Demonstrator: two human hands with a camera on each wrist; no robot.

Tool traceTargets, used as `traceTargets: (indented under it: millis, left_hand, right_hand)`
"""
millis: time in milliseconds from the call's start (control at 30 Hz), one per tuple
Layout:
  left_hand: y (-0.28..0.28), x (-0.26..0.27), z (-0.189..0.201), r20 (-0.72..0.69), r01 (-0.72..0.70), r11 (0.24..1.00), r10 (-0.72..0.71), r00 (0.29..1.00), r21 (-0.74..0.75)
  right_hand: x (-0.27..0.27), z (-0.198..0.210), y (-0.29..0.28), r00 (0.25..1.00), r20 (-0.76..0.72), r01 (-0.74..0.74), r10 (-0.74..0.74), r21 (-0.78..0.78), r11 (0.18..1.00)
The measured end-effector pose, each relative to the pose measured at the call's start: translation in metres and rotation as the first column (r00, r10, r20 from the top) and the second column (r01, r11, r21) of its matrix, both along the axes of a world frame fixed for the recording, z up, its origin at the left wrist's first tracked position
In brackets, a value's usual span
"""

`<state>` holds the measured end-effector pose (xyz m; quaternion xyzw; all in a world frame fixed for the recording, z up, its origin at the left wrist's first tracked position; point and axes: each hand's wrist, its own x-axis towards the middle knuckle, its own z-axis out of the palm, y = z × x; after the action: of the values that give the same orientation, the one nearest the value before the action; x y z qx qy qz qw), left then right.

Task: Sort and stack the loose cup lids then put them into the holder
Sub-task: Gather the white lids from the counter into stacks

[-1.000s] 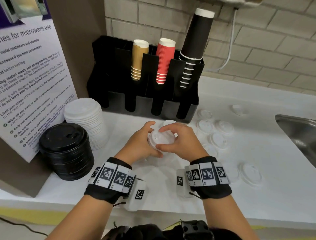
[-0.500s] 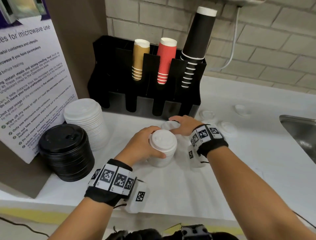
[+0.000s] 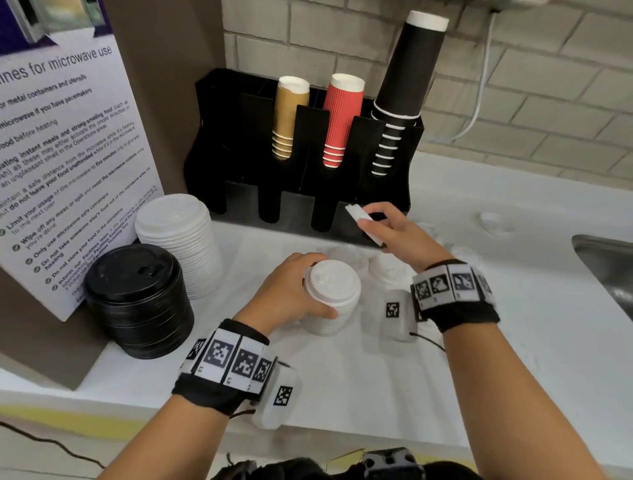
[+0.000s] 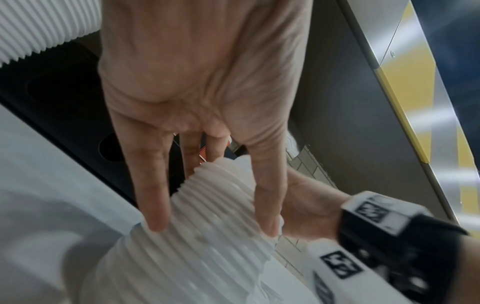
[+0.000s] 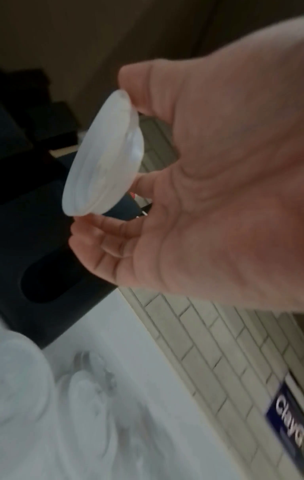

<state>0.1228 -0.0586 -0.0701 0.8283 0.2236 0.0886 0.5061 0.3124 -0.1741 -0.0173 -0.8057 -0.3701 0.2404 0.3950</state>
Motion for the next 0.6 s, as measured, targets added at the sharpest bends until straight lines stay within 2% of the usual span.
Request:
traceTargets:
  millis: [100, 167, 367, 600]
  left_hand:
    - [0.0, 0.0, 0.0, 0.002, -0.002, 1.0, 0.002, 1.0, -0.003]
    - [-0.001, 0.0, 0.001, 0.003, -0.005, 1.0, 0.005, 1.0, -0.007]
    - [-0.003, -0.001, 0.001, 0.024, -0.01, 1.0, 0.011, 1.0, -0.02]
    - [-0.002, -0.002, -0.002, 0.041, -0.026, 0.998, 0.028, 0.999, -0.05]
  right_hand:
    - [-0.025, -0.002, -0.021, 0.998, -0.058, -0.008, 0.021, 0.22, 0.975]
    - [-0.042, -0.01, -0.029, 0.999, -0.037, -0.02, 0.032, 0.285, 0.958]
    - [-0.067, -0.035, -0.035, 0.998, 0.022, -0.055, 0.051, 0.27, 0.961]
    - [-0.072, -0.038, -0.036, 0.989, 0.113, -0.12, 0.094, 0.244, 0.962]
